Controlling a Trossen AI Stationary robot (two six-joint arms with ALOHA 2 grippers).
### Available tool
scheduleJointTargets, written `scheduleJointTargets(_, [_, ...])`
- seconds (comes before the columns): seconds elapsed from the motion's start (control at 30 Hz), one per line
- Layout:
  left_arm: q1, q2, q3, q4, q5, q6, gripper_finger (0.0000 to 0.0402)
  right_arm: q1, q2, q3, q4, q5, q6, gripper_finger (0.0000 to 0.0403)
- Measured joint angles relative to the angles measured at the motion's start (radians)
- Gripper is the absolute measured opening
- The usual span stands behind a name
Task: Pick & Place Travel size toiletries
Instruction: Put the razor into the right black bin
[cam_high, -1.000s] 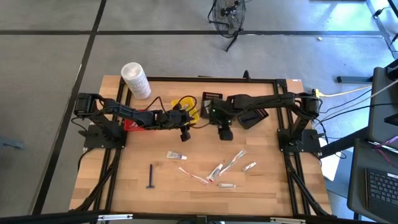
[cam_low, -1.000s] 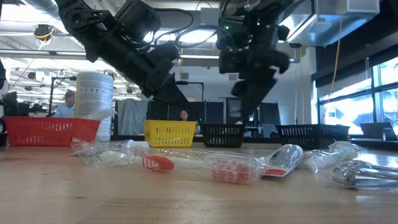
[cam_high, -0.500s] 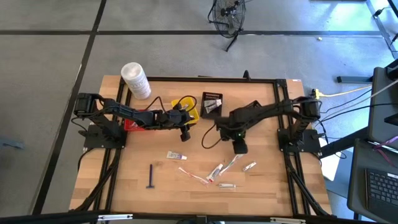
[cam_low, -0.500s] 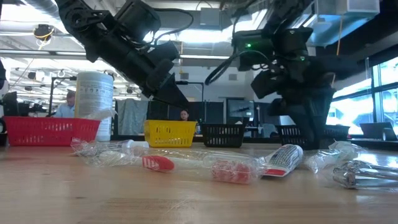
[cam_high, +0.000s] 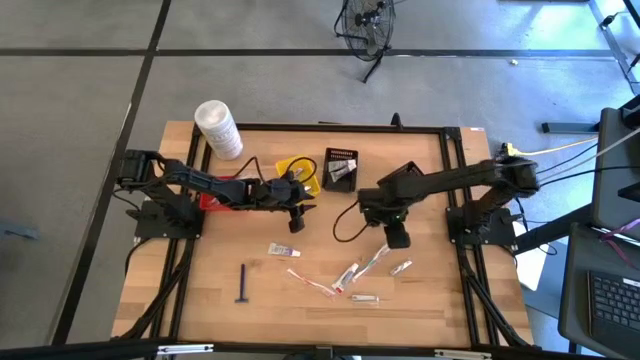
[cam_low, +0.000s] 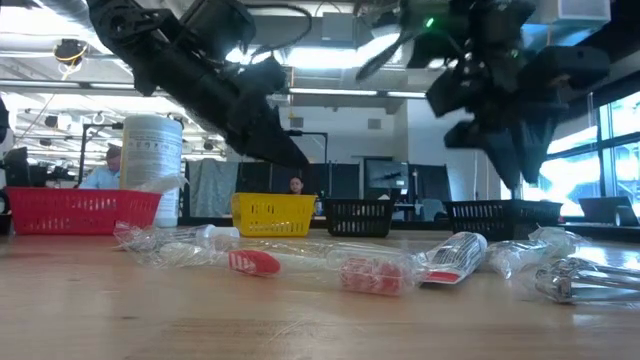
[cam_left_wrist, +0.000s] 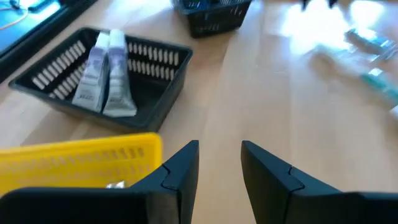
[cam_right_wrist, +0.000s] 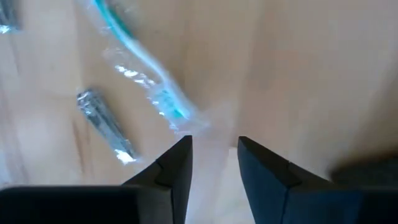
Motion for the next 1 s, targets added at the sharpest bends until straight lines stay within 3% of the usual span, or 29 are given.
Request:
scheduleJointTargets(0.2, [-0.022, -0.107, 0.001, -0.062, -0.010, -0.107, 0.0116, 0.000, -0.210, -0.176, 0.190, 0.158, 0.089, 0.0127])
scheduleJointTargets(0.33, [-0.056, -0.194, 0.023, -0.084, -0.110, -0.176, 0.0116, -0.016, -0.303, -0.288, 0.354, 0.141, -0.097, 0.0121])
scheduleJointTargets(0.43, [-0.108, -0.227, 0.079, -0.148, -0.186, -0.181, 0.0116, -0.032, -0.334, -0.320, 0.427, 0.134, -0.126, 0.0118])
scheduleJointTargets(0.63, [-0.244, -0.211, 0.281, -0.493, -0.361, -0.264, 0.0116, -0.038, -0.330, -0.321, 0.569, 0.131, -0.156, 0.0114])
scheduleJointTargets(0.73, [-0.306, -0.182, 0.379, -0.720, -0.434, -0.397, 0.0116, -0.038, -0.330, -0.321, 0.662, 0.131, -0.150, 0.0116])
scheduleJointTargets(0.8, [-0.339, -0.168, 0.435, -0.864, -0.408, -0.530, 0.0116, -0.038, -0.330, -0.321, 0.729, 0.131, -0.111, 0.0118])
scheduleJointTargets(1.0, [-0.427, -0.135, 0.480, -1.184, -0.108, -0.917, 0.0116, -0.037, -0.330, -0.320, 0.824, 0.131, -0.046, 0.0120])
